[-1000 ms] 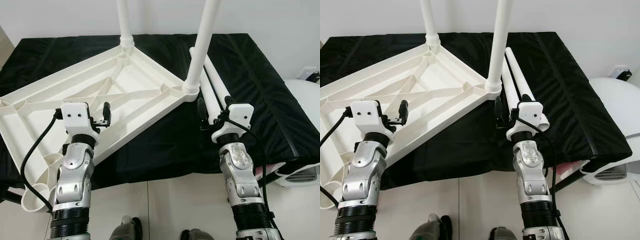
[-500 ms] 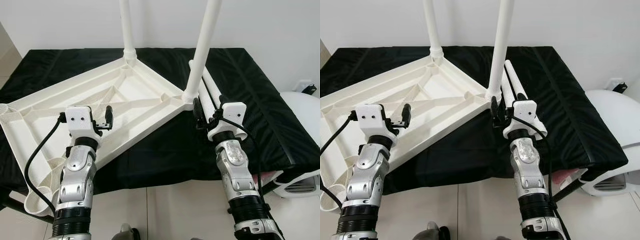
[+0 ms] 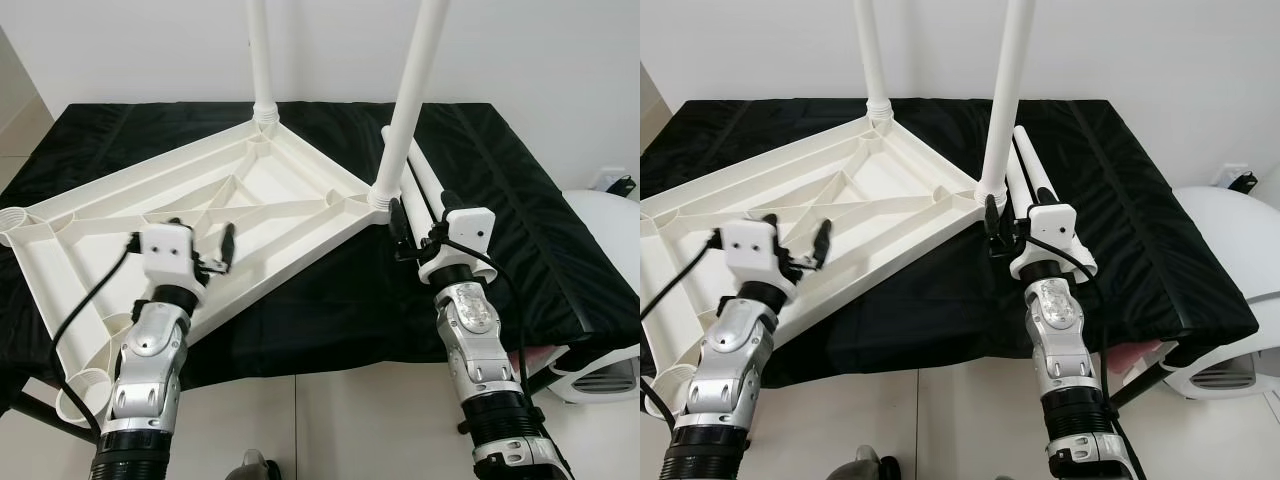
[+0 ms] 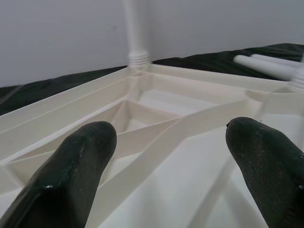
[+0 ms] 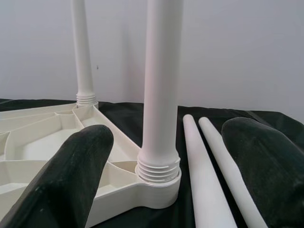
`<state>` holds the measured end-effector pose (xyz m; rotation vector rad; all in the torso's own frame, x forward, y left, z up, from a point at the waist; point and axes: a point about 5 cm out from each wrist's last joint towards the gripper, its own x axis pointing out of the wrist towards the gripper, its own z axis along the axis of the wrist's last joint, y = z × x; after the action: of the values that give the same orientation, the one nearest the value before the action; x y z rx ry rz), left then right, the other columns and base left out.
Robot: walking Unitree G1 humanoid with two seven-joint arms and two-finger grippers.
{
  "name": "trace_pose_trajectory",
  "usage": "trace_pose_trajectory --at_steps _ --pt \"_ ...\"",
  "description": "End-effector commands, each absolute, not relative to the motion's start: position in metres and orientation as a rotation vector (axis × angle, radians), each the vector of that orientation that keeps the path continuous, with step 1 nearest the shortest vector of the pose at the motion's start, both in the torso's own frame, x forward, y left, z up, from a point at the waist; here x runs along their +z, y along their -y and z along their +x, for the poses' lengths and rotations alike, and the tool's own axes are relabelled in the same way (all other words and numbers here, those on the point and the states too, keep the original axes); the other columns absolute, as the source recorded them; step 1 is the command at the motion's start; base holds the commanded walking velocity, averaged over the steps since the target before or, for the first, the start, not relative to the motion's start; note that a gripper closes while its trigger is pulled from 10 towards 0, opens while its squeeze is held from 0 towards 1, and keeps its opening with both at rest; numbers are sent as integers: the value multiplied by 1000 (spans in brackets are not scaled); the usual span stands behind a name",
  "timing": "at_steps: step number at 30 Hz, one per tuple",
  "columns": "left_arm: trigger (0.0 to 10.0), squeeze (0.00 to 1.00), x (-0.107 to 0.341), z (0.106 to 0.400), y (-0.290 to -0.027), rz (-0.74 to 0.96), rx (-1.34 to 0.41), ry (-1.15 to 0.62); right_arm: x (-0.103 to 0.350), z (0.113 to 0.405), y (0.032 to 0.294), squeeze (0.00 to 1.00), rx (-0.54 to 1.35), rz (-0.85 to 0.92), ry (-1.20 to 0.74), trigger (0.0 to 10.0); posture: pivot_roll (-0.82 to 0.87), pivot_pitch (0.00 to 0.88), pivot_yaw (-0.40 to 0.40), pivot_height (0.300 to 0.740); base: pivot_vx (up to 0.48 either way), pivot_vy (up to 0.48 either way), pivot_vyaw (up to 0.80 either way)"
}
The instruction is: Building children table
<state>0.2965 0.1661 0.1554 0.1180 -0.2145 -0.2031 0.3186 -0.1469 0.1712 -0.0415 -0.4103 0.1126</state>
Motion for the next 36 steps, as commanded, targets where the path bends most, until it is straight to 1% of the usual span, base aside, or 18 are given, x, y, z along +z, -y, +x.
trace_pose_trajectory --at_steps 1,6,7,13,16,24,27,32,33,36 --pt "10000 0 153 295 -163 147 -248 213 170 319 145 0 123 -42 411 10000 7 0 -5 740 0 0 0" --pt "10000 0 147 291 -152 219 -344 201 168 317 141 0 142 -36 412 10000 2 0 -1 740 0 0 0" --pt "10000 0 144 289 -145 285 -411 192 166 315 141 0 138 -39 408 10000 -1 0 1 740 0 0 0" --pt "10000 0 137 288 -141 318 -507 134 165 312 141 0 136 -42 409 10000 -5 0 11 740 0 0 0" --pt "10000 0 129 290 -143 371 -551 78 163 309 141 0 131 -38 409 10000 -12 0 21 740 0 0 0" --pt "10000 0 121 290 -147 415 -589 15 161 304 142 0 121 -37 406 10000 -19 8 36 740 0 0 0" --pt "10000 0 112 290 -155 463 -598 -50 160 302 142 0 116 -37 406 10000 -22 10 41 740 0 0 0" --pt "10000 0 112 293 -161 504 -591 -91 161 301 142 0 112 -36 409 10000 -24 17 48 740 0 0 0" --pt "10000 0 112 295 -164 517 -597 -127 162 300 142 0 107 -36 411 10000 -25 22 52 740 0 0 0" --pt "10000 0 113 295 -165 530 -604 -139 162 300 142 0 105 -36 410 10000 -27 23 53 740 0 0 0"
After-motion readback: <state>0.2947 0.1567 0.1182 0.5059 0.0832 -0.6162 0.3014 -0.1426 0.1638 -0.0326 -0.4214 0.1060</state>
